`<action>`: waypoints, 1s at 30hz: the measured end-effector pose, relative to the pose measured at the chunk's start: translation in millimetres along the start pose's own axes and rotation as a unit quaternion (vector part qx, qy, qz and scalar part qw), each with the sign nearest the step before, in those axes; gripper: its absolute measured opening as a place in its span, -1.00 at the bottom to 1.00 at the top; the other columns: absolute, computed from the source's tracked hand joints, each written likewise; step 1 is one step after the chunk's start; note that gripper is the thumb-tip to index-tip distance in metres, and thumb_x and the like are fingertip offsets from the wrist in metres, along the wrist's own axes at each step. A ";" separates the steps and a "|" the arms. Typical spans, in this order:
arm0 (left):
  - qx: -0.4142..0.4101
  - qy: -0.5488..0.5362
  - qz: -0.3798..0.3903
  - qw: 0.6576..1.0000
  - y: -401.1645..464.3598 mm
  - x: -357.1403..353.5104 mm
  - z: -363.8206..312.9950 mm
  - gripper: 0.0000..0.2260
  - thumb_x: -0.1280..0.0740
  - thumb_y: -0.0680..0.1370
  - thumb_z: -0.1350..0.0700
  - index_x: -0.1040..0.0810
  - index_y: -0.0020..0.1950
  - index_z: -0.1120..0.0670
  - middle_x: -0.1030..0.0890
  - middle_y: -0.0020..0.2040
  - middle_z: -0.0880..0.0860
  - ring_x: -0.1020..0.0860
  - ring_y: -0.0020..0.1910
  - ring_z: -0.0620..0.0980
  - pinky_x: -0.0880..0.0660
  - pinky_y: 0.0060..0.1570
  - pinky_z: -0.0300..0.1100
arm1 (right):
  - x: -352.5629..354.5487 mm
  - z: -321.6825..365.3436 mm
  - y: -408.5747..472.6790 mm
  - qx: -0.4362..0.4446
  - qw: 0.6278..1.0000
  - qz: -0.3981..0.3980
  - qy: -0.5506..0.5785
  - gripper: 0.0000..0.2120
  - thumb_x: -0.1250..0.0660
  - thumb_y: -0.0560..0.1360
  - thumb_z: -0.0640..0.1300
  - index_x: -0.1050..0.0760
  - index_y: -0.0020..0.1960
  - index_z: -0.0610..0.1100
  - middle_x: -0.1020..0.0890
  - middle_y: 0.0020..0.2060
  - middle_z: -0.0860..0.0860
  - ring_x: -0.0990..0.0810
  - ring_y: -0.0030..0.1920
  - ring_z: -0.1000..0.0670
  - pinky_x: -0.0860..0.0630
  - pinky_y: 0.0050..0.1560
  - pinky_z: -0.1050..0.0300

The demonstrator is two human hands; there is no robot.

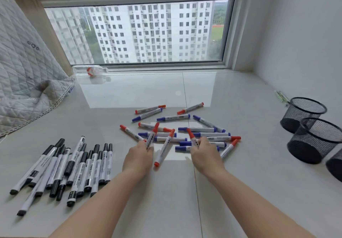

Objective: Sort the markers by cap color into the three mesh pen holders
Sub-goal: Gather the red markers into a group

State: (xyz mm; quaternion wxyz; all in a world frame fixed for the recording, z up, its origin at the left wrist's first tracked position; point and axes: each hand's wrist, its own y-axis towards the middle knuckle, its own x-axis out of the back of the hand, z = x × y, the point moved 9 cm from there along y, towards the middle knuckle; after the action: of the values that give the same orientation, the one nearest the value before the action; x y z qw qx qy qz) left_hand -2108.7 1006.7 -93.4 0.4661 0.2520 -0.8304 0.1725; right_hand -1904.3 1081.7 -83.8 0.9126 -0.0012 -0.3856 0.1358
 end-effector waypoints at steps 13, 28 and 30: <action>-0.017 0.058 0.008 0.998 -5.0 -19.9 -27.9 -0.72 -0.22 0.52 -0.14 -0.54 0.00 0.03 -0.54 -0.21 -0.01 -0.48 -0.31 -0.07 -0.33 -0.44 -0.23 | 68.3 -97.5 3.5 -0.171 0.975 -0.078 -0.117 -0.83 -0.24 0.43 0.00 -0.48 -0.09 -0.09 -0.61 -0.07 -0.08 -0.51 -0.18 -0.11 -0.37 -0.21 0.19; -0.048 0.046 -0.025 0.997 -93.9 -26.2 -22.3 -0.79 -0.19 0.52 -0.03 -0.36 0.11 0.01 -0.52 -0.16 0.00 -0.45 -0.27 0.03 -0.34 -0.33 -0.18 | 9.8 -56.7 -63.0 -0.081 0.995 0.035 -0.052 -0.60 -0.06 0.56 0.16 -0.43 0.07 -0.16 -0.54 -0.09 -0.07 -0.46 -0.12 -0.11 -0.36 -0.15 0.10; -0.038 0.040 -0.017 0.998 -102.2 -28.2 -21.1 -0.78 -0.16 0.54 -0.05 -0.37 0.12 0.02 -0.58 -0.07 0.03 -0.44 -0.23 0.04 -0.37 -0.27 -0.16 | -6.7 -44.8 -73.5 -0.062 0.993 0.059 -0.078 -0.59 -0.05 0.56 0.16 -0.43 0.09 -0.15 -0.57 -0.01 -0.10 -0.48 -0.09 -0.12 -0.39 -0.12 0.09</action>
State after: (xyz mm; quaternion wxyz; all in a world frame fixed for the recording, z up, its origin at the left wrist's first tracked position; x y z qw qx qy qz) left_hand -2022.7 941.9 -101.7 0.5107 0.2412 -0.8128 0.1429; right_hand -1859.0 1013.9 -112.1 0.8682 -0.0703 -0.4627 0.1649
